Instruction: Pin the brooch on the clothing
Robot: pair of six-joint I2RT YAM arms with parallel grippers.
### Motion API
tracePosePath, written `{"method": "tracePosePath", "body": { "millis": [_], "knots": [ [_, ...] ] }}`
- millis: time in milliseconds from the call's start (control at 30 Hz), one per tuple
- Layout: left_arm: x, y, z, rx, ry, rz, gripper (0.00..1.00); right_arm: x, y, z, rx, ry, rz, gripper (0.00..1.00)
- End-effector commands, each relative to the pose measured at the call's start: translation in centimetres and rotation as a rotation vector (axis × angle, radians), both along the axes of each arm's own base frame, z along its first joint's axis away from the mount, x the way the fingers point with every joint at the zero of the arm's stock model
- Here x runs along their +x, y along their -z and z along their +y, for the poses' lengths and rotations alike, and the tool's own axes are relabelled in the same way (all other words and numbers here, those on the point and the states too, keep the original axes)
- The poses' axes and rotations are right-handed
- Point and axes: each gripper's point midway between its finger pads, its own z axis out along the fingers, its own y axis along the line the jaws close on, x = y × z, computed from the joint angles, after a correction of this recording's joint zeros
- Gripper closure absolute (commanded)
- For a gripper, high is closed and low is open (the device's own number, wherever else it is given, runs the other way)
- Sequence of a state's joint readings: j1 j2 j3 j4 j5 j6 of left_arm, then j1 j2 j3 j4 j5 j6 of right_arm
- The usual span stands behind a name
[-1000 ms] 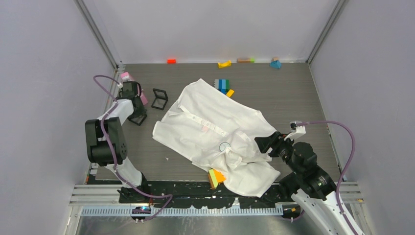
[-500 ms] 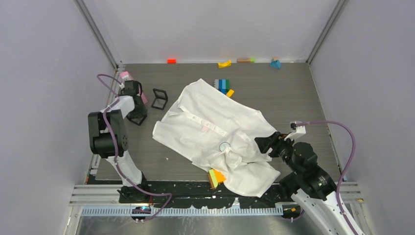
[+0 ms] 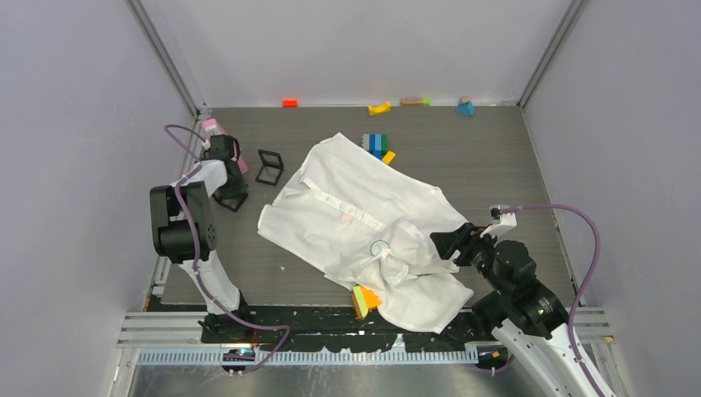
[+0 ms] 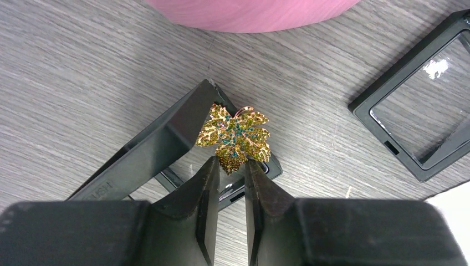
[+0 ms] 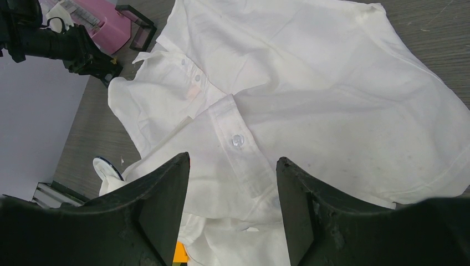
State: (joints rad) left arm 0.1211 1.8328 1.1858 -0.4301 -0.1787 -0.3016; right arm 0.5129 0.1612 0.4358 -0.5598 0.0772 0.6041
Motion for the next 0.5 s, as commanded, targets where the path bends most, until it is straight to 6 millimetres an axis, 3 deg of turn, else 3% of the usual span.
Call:
{"method": "tracePosePath", "body": {
  "millis": [0,267,467],
  "knots": [
    [1.1,-0.6,0.5,0.006,0.011,-0.025,0.83,0.1,-2.4,-0.2,0.034,0.013,-0.059,0.36],
    [-0.6,-2.8,-0.3,-0.002,0.009,-0.042,0.92,0.1,-2.6,-0.3,0.034,0.018,-0.064,0.36],
    [-2.7,-6.4,-4.7,-0.022,0.114,-0.049,0.94,0.2,-3.1,0.3,0.036,-0.013,-0.066,0.35]
  ]
}}
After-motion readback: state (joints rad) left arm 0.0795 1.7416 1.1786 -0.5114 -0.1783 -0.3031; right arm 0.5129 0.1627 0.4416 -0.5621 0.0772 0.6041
